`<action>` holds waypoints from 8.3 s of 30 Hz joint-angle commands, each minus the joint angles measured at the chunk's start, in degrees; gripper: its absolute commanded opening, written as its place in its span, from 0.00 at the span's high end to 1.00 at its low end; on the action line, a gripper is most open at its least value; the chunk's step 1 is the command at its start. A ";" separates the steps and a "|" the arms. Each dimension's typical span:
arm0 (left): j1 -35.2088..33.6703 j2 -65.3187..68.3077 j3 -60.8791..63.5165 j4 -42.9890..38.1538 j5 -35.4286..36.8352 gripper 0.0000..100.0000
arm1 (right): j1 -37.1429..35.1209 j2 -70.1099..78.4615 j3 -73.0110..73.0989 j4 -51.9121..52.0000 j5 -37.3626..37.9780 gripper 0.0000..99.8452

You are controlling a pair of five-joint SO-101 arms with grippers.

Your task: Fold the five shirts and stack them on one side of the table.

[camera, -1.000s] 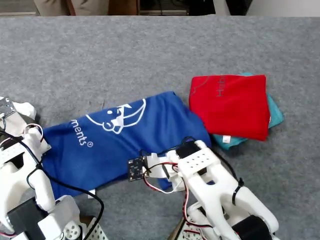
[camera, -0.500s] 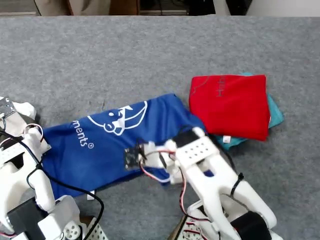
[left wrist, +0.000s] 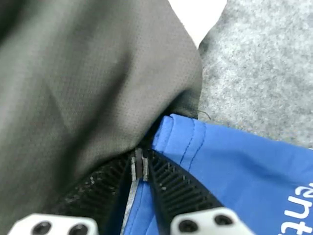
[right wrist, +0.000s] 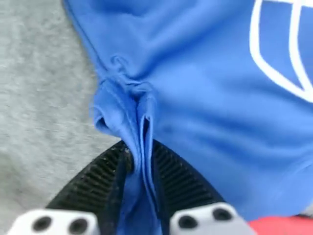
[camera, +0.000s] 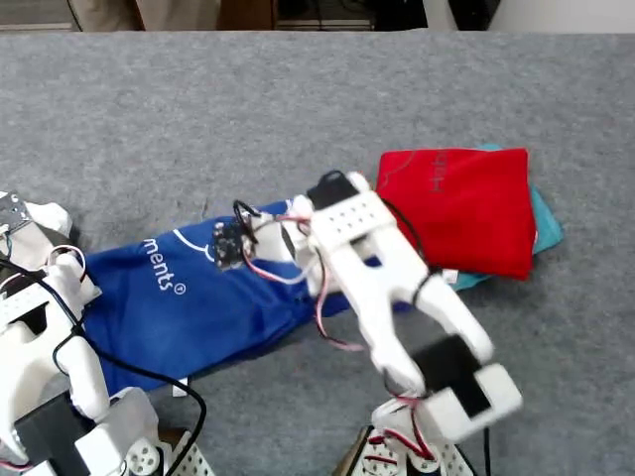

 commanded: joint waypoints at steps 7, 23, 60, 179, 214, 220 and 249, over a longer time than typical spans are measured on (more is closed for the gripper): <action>0.44 -1.36 0.00 -0.79 0.00 0.98 | 0.13 13.58 -17.10 2.55 7.47 0.99; 0.53 -1.36 0.00 -0.88 0.00 0.98 | 3.91 0.22 -22.11 13.89 5.54 0.35; 0.79 -1.36 0.18 -0.53 0.00 0.98 | -6.81 9.71 -0.66 -15.74 -16.62 1.00; 5.19 16.84 -65.14 70.07 -13.80 0.98 | 26.51 -4.97 19.03 -66.02 -46.68 1.00; 65.49 38.81 -86.15 69.89 5.27 0.98 | 27.65 -5.05 20.26 -70.51 -49.76 1.00; 66.46 38.99 -86.86 69.98 5.27 0.98 | 27.91 -5.14 20.26 -70.51 -49.76 1.00; 46.95 34.86 -85.45 66.37 20.75 0.83 | 28.62 -5.32 20.44 -70.51 -49.85 1.00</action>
